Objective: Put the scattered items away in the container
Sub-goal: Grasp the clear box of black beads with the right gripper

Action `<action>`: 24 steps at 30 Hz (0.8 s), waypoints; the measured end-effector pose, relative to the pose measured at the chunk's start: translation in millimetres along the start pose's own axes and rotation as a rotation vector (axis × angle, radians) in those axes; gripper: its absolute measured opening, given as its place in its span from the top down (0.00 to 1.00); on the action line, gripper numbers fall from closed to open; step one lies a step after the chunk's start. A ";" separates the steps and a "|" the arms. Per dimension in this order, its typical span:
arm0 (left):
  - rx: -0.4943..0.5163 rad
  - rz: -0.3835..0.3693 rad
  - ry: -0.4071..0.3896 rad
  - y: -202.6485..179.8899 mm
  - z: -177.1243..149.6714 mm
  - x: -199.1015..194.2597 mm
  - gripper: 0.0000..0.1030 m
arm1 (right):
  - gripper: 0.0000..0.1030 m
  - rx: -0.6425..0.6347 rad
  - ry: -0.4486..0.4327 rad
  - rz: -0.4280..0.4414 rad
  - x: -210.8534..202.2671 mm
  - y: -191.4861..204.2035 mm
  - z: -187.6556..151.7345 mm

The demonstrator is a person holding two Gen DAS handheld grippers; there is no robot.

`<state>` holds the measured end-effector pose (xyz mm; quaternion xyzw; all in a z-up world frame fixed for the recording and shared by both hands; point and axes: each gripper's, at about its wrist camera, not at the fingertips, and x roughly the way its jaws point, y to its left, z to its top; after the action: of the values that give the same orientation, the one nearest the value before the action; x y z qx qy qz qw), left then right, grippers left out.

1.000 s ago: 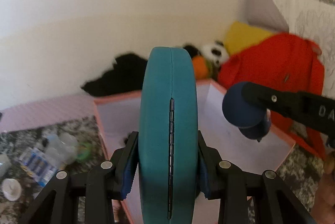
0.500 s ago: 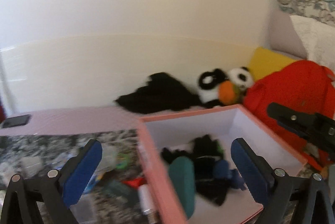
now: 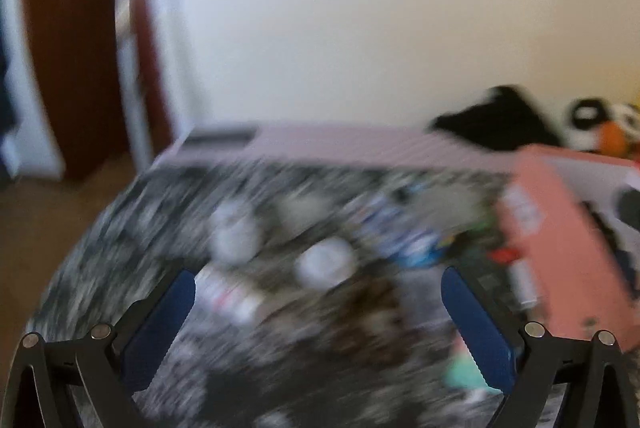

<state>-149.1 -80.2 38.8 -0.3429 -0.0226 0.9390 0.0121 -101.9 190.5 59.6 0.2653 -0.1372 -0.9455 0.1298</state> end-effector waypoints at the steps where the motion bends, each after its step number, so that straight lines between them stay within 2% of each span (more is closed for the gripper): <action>1: -0.055 0.013 0.045 18.1 -4.3 14.4 0.01 | 0.32 -0.015 0.027 -0.001 13.7 8.8 -5.6; 4: -0.165 0.052 0.146 58.9 -17.5 52.1 0.01 | 0.30 0.007 0.088 -0.054 54.2 19.2 -25.0; 8: -0.239 0.087 0.212 83.0 -27.4 90.9 0.01 | 0.30 0.060 0.173 -0.114 100.7 16.3 -44.8; 11: -0.272 0.085 0.242 83.1 -30.4 113.8 0.01 | 0.30 0.063 0.233 -0.169 131.7 9.8 -57.5; 15: -0.263 0.112 0.263 72.0 -30.3 141.0 0.01 | 0.30 0.031 0.278 -0.221 166.8 2.6 -60.5; 20: -0.243 0.165 0.297 67.4 -35.2 169.3 0.01 | 0.30 0.005 0.335 -0.278 191.5 -5.4 -75.2; 22: -0.259 0.158 0.313 69.6 -38.0 180.2 0.01 | 0.29 -0.005 0.358 -0.293 200.6 -7.6 -81.9; 24: -0.276 0.154 0.330 72.1 -40.3 188.0 0.01 | 0.28 -0.026 0.343 -0.285 204.0 -6.6 -83.6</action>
<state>-267.4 -143.6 -116.6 -0.4909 -0.1224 0.8564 -0.1033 -226.6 115.8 -106.3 0.4371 -0.0619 -0.8971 0.0196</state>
